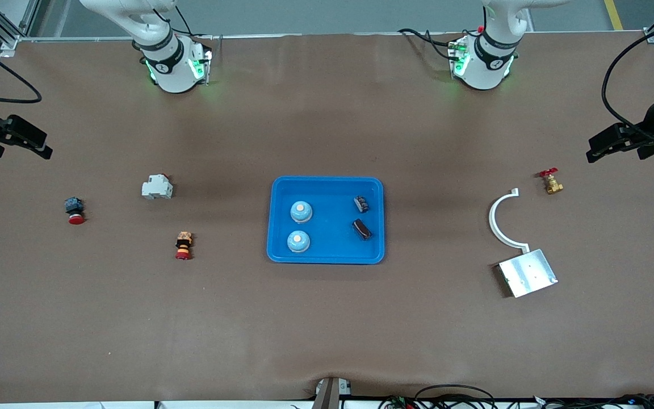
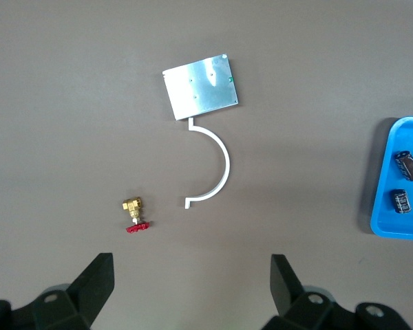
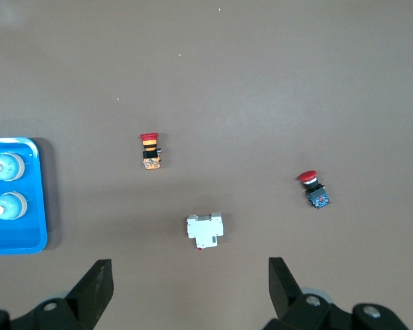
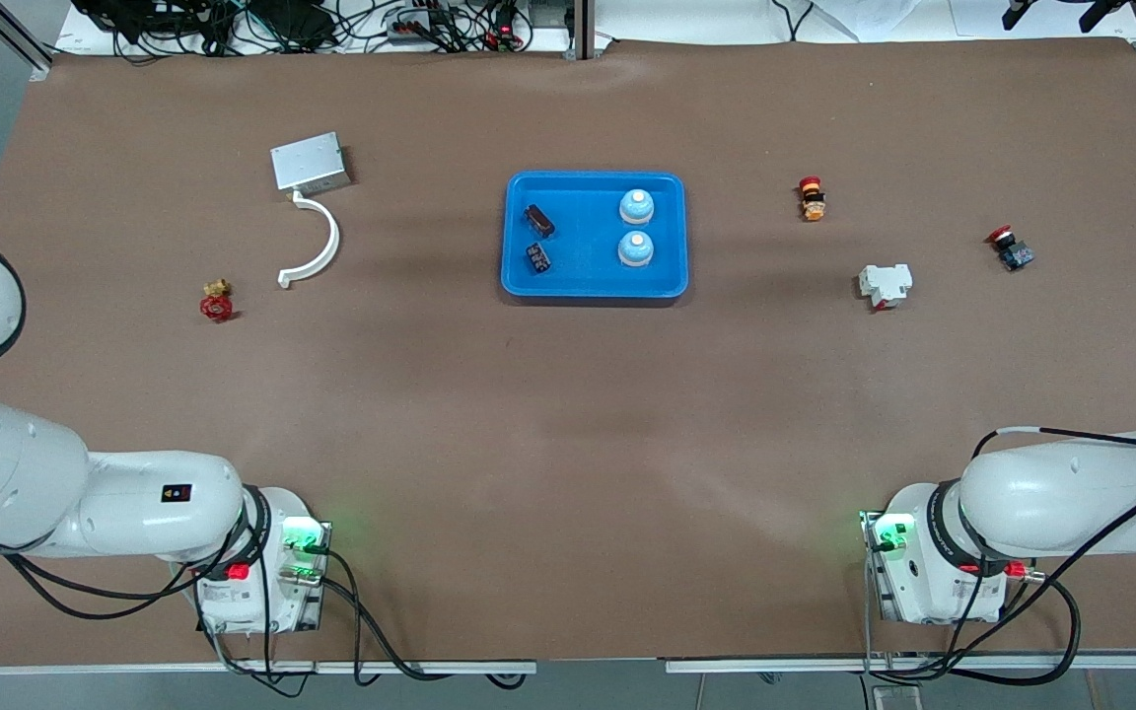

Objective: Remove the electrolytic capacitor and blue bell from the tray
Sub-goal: 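Move the right gripper to a bell while the left gripper reaches a capacitor, then grasp a blue bell with the right gripper while the left grasps a capacitor, then set the capacitor by the bracket while the right gripper carries the bell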

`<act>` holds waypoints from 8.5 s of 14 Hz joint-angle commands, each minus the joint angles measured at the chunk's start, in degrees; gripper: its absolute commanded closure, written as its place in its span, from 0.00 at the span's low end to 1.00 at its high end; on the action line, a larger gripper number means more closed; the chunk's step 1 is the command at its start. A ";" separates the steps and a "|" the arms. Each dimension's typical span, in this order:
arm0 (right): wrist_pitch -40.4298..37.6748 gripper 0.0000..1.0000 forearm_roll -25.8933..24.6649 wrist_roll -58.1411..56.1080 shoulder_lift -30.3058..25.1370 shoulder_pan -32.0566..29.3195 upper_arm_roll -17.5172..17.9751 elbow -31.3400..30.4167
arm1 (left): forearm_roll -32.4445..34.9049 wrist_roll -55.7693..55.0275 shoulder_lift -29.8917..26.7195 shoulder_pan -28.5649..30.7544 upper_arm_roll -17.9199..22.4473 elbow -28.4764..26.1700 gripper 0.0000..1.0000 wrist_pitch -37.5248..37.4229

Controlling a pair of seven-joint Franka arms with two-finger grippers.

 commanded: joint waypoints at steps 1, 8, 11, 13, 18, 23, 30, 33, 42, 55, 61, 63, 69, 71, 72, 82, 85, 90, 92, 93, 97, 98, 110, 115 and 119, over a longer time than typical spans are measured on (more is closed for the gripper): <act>0.70 0.00 0.11 -0.51 -1.64 -1.19 0.81 -1.61 | -1.17 0.03 -0.30 0.13 0.07 -0.22 0.00 0.36; 1.49 0.00 0.38 -0.16 -1.56 -1.02 0.81 -2.48 | -1.34 -1.19 0.48 0.22 0.07 -0.22 0.00 0.27; 3.94 0.00 2.21 1.51 -1.73 -0.84 0.90 -5.46 | -2.14 -3.39 1.45 -0.39 -0.01 -0.74 0.00 -0.26; 6.83 0.00 3.45 3.26 -1.82 -0.75 0.99 -8.53 | -2.14 -4.09 3.03 -2.06 -0.19 -0.74 0.00 -0.43; 13.00 0.00 3.54 11.25 -1.56 2.84 1.34 -12.77 | -2.22 -18.06 5.85 -8.82 -0.54 -0.39 0.00 -0.43; 16.51 0.00 6.35 16.02 0.37 5.22 1.34 -12.68 | -8.46 -25.09 10.32 -11.02 -1.07 -0.39 0.00 -0.43; 21.43 0.00 7.06 26.55 5.99 12.24 1.25 -12.59 | -11.63 -38.79 16.57 -16.21 -1.25 -0.22 0.00 5.97; 22.67 0.00 6.53 35.93 8.20 17.68 1.25 -12.59 | -12.60 -45.73 19.29 -19.55 -1.25 -0.22 0.00 11.50; 30.91 0.00 4.17 52.03 15.65 24.65 1.16 -11.89 | -12.16 -64.29 29.05 -28.25 -1.25 -0.13 0.00 25.84; 40.33 0.00 1.25 68.39 26.74 32.90 1.25 -9.69 | -11.80 -67.29 39.95 -33.79 -0.89 1.19 0.00 35.07; 42.36 0.00 0.90 75.16 33.50 36.69 1.16 -6.62 | -11.89 -67.38 41.09 -35.99 -0.89 1.10 0.00 35.77; 42.45 0.00 0.90 76.57 35.52 38.09 1.16 -5.39 | -11.98 -67.38 41.97 -36.08 -0.81 1.02 0.00 36.48; 43.32 0.00 0.64 77.45 38.43 39.41 1.16 -4.42 | -11.98 -67.47 43.38 -36.26 -0.81 1.02 0.00 36.74; 45.07 0.00 0.73 77.45 39.66 39.41 1.16 -4.42 | -12.07 -67.47 43.47 -36.78 -0.81 1.10 0.00 36.74; 45.78 0.00 0.73 77.54 40.19 39.59 1.16 -4.42 | -12.07 -67.55 43.47 -37.04 -0.81 1.02 0.00 36.66; 49.48 0.00 0.73 80.00 43.09 41.35 1.08 -4.24 | -11.98 -69.31 44.17 -37.57 -0.81 1.01 0.00 36.66; 49.57 0.00 0.73 80.18 43.53 41.35 1.08 -4.24 | -11.89 -69.31 44.26 -37.49 -0.81 1.02 0.00 36.74; 49.57 0.00 0.81 80.35 43.79 41.35 1.08 -4.24 | -11.98 -69.49 44.26 -37.49 -0.72 1.01 0.09 36.74; 49.57 0.00 0.90 80.35 43.88 41.79 1.08 -4.33 | -11.98 -69.49 44.35 -37.49 -0.72 0.93 0.34 36.74; 49.57 0.00 0.90 80.35 43.88 41.79 1.08 -4.33 | -11.98 -69.49 44.35 -37.49 -0.72 0.93 0.42 36.66; 49.57 0.00 1.69 80.35 43.97 41.88 1.16 -4.24 | -11.89 -71.85 44.26 -37.49 -0.63 1.10 0.96 36.66; 49.57 0.00 1.69 80.35 43.97 41.88 1.16 -4.24 | -11.98 -72.30 44.26 -37.57 -0.63 1.10 1.00 36.66; 48.43 1.00 1.69 79.83 43.71 41.70 1.16 -2.49 | -4.95 -69.69 33.47 -34.51 -0.72 2.60 1.00 23.76; 38.35 1.00 1.78 79.04 42.83 40.30 1.08 3.12 | -5.04 -58.80 26.35 -30.38 -0.72 1.55 1.00 13.56; 24.54 1.00 1.78 69.14 37.22 34.95 1.08 5.51 | -4.86 -48.77 17.57 -25.72 -0.72 -5.29 1.00 11.70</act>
